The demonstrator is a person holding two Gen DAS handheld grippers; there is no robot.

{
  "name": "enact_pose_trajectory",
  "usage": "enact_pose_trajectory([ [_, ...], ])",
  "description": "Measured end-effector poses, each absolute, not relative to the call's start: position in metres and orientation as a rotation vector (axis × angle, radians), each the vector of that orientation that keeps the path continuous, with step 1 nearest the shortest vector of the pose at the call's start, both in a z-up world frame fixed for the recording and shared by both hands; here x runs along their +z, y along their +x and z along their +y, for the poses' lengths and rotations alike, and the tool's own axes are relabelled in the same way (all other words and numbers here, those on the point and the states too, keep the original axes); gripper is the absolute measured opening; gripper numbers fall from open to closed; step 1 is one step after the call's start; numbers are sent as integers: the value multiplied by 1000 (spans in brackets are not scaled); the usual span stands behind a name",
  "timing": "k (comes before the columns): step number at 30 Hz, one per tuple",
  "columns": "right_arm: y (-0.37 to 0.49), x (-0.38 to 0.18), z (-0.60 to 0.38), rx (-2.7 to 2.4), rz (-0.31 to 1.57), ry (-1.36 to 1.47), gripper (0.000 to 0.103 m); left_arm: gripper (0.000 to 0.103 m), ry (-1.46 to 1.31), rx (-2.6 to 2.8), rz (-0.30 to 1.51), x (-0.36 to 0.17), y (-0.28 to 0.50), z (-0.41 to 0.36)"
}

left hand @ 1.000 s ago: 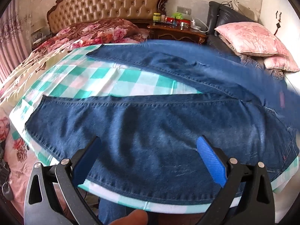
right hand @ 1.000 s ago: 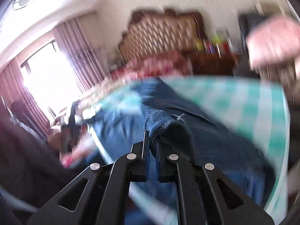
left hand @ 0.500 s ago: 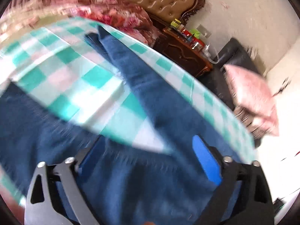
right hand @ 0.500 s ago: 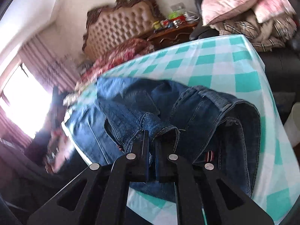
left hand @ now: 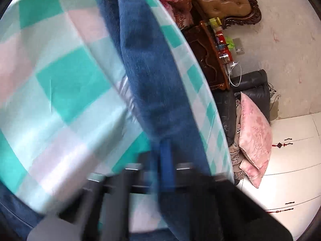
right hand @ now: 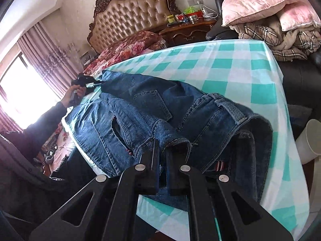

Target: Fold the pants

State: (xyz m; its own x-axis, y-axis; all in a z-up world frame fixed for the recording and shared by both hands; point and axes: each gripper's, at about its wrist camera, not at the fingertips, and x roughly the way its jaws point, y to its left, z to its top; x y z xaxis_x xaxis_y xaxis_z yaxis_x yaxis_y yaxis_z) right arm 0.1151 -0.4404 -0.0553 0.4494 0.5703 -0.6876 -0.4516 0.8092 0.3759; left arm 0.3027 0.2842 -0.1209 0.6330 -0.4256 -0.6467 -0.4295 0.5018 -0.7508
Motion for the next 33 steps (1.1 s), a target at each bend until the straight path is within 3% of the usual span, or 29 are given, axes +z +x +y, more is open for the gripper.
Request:
enact_pose_trajectory([
  [4, 120, -40, -447, 595, 888, 113, 7, 1, -1037, 0, 839, -63, 252, 283],
  [8, 126, -49, -470, 488, 943, 165, 8, 1, -977, 54, 743, -25, 133, 271],
  [11, 120, -62, -489, 377, 975, 254, 30, 1, -975, 87, 771, -46, 65, 262],
  [12, 116, -68, -496, 335, 984, 295, 47, 1, -970, 96, 803, -59, 52, 261],
  [14, 100, -79, -511, 281, 972, 442, 66, 1, -1004, 106, 854, -91, 33, 261],
  [20, 43, -96, -523, 184, 922, 838, 72, 1, -1008, 89, 850, -108, 29, 262],
  [31, 20, -121, -466, 117, 989, 1066, 75, 1, -1025, 73, 835, -111, 28, 267],
  [33, 30, -123, -459, 98, 1000, 1096, 80, 1, -1026, 69, 835, -111, 30, 268],
])
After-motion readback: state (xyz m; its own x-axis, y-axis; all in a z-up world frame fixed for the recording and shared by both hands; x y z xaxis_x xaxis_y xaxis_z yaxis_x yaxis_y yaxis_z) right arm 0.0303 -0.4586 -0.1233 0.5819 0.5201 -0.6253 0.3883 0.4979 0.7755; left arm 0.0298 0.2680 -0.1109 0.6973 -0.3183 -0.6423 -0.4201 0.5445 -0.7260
